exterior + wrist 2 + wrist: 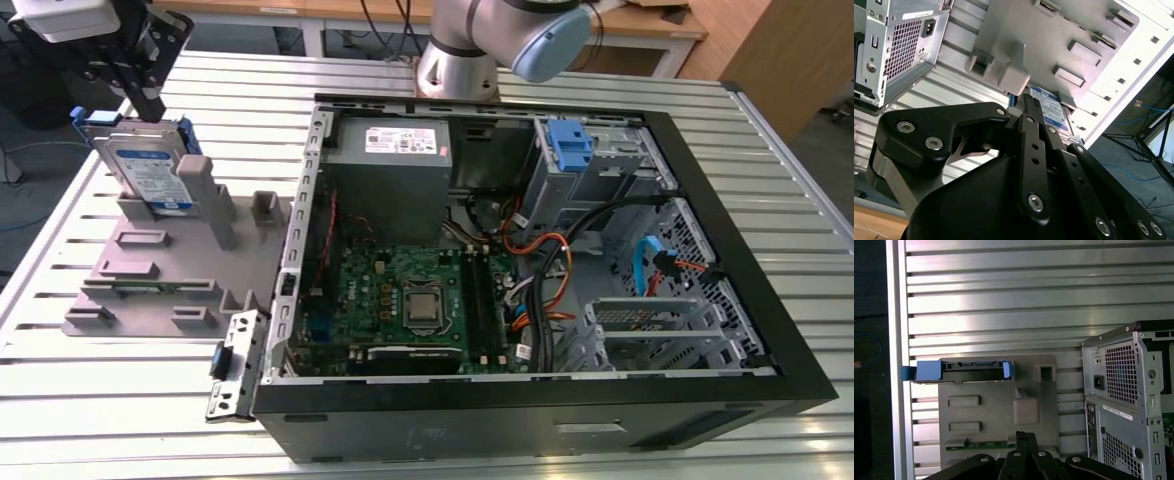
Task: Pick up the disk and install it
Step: 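Reach for the disk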
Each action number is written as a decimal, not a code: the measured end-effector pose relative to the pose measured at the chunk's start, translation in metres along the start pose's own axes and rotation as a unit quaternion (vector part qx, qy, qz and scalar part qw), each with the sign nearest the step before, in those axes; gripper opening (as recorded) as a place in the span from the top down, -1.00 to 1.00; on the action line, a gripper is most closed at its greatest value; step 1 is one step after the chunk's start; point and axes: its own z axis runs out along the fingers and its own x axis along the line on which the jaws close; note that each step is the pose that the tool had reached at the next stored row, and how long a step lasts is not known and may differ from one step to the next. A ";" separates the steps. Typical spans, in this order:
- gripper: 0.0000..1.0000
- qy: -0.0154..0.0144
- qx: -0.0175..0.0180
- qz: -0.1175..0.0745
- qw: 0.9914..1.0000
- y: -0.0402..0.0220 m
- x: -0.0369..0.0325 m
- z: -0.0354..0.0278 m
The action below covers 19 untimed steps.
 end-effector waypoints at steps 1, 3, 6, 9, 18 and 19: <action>0.79 0.000 0.000 0.000 1.000 0.0000 0.0001 -0.0001; 0.79 0.000 0.000 0.000 1.000 0.0000 0.0001 0.0000; 0.79 0.000 0.000 0.000 1.000 0.0001 0.0005 0.0001; 0.79 0.000 0.000 0.000 1.000 0.0009 0.0010 0.0005; 0.79 0.000 0.000 0.000 1.000 0.0055 0.0055 0.0027; 0.79 0.000 0.000 0.000 1.000 0.0064 0.0066 0.0031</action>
